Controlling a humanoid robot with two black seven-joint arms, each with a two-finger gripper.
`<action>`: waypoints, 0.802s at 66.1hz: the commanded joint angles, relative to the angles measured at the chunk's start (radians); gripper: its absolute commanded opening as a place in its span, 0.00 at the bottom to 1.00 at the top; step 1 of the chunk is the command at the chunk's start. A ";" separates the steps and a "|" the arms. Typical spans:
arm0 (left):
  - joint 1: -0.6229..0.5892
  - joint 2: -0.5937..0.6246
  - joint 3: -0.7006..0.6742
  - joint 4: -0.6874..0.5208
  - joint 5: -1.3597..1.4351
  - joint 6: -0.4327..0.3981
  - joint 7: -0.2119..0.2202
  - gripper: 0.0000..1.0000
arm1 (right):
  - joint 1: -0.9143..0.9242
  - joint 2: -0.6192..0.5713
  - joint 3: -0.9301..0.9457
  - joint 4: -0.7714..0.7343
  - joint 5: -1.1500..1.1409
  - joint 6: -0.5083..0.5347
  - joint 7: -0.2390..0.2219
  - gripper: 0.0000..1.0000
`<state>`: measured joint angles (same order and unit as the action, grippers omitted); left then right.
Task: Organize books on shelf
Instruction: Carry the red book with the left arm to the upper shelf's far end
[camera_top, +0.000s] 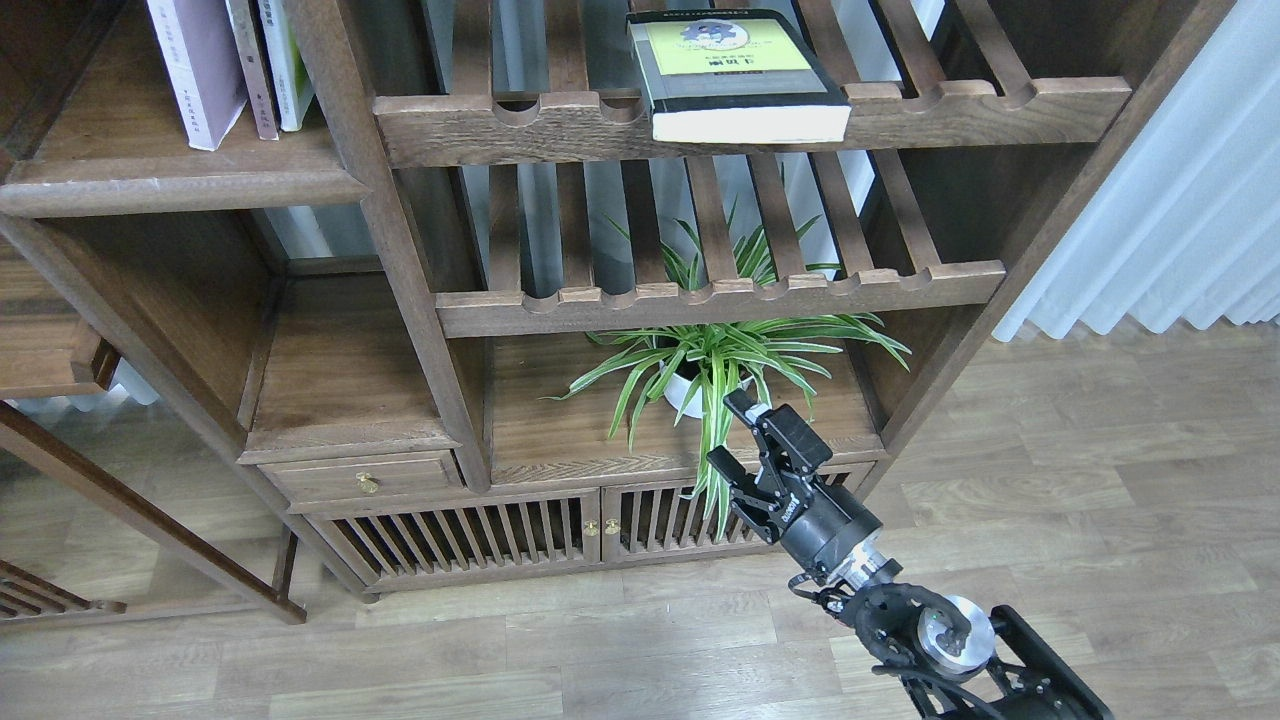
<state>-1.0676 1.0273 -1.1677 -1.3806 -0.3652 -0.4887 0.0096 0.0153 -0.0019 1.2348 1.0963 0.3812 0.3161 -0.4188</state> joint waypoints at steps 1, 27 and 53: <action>0.051 0.089 0.000 0.002 -0.001 0.000 -0.008 0.09 | 0.000 0.002 0.000 -0.010 -0.033 0.000 0.000 0.99; 0.054 0.283 0.042 0.002 -0.098 0.000 -0.008 0.09 | -0.011 0.002 0.002 -0.015 -0.074 0.001 0.000 0.99; 0.054 0.432 0.258 0.000 -0.132 0.000 -0.013 0.09 | -0.018 0.002 0.005 -0.021 -0.096 0.001 -0.001 0.99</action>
<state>-1.0139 1.4382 -0.9545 -1.3796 -0.4965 -0.4887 -0.0033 -0.0028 0.0000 1.2376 1.0766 0.2895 0.3178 -0.4203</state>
